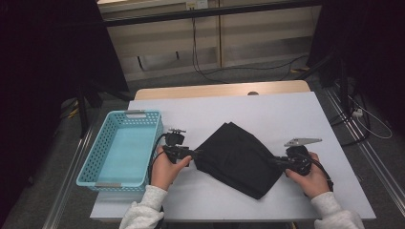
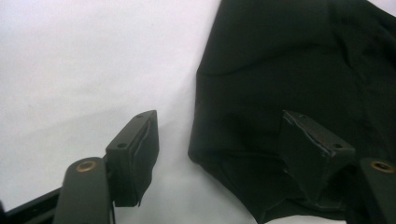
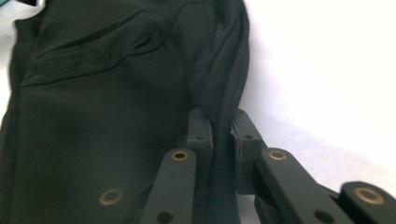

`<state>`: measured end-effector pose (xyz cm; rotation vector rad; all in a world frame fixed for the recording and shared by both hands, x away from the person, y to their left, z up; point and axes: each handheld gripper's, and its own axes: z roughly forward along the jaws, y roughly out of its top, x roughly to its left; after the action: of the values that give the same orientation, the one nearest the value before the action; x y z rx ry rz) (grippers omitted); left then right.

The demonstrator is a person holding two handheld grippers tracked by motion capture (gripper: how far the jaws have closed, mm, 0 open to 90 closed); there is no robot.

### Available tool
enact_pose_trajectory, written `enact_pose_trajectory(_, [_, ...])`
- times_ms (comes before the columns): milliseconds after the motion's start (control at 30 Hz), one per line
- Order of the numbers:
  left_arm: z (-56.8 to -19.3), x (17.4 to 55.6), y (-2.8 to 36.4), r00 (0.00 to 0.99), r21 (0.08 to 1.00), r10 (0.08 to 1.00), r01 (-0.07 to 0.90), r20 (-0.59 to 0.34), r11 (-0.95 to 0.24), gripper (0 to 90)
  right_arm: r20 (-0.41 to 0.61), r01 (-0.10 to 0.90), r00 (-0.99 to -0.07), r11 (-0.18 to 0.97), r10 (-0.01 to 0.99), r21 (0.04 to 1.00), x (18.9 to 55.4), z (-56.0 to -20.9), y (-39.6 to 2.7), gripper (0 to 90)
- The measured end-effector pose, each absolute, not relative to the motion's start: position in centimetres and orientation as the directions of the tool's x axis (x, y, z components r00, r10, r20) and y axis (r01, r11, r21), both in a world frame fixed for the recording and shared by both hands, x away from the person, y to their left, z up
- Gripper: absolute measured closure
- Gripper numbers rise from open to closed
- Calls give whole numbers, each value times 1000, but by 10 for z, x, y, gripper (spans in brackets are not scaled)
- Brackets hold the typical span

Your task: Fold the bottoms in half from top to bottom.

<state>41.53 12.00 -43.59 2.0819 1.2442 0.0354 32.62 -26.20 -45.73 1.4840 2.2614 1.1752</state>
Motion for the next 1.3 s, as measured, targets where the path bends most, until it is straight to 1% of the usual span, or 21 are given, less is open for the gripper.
enact_pose_trajectory(100, [-440,414,119,506,557,796,786,-331,-268,312,253,688,-493,195,833,699,319,-457,-260,811])
enact_pose_trajectory(167, [-442,414,117,512,564,798,779,-318,-275,327,247,687,-509,216,824,694,315,-456,-257,809])
enact_pose_trajectory(233, [-442,414,116,502,564,803,782,-321,-264,370,238,684,-516,228,823,693,311,-455,-254,803])
enact_pose_trajectory(300, [-443,413,115,496,563,802,787,-333,-253,435,223,676,-520,237,825,698,308,-455,-253,777])
enact_pose_trajectory(400, [-444,411,109,510,576,805,771,-304,-272,511,205,668,-501,225,841,709,307,-454,-256,673])
enact_pose_trajectory(433, [-444,411,108,506,563,800,782,-323,-267,544,200,663,-491,215,848,717,307,-454,-257,635])
enact_pose_trajectory(467, [-444,411,107,505,560,799,784,-327,-267,607,195,659,-477,202,857,724,307,-453,-259,598])
enact_pose_trajectory(533, [-445,411,105,518,559,791,781,-326,-281,700,187,650,-464,189,866,737,307,-452,-261,548])
enact_pose_trajectory(567, [-446,412,104,516,556,788,784,-337,-276,733,180,644,-458,186,871,742,307,-452,-261,529])
enact_pose_trajectory(600, [-446,413,105,515,549,782,789,-350,-274,765,178,642,-451,180,874,745,307,-452,-261,497])
enact_pose_trajectory(667, [-445,416,105,505,538,784,799,-361,-267,792,171,637,-444,175,880,751,307,-451,-262,456])
enact_pose_trajectory(800, [-439,424,109,494,532,786,807,-373,-255,826,165,628,-426,160,889,761,306,-449,-260,386])
enact_pose_trajectory(1000, [-442,438,111,476,519,797,818,-372,-247,830,146,606,-409,148,901,782,304,-445,-255,300])
enact_pose_trajectory(1167, [-436,451,107,472,526,807,814,-355,-245,829,138,600,-385,134,913,789,304,-445,-251,270])
enact_pose_trajectory(1300, [-432,461,106,466,529,818,812,-337,-244,830,142,601,-389,135,910,788,307,-447,-245,269])
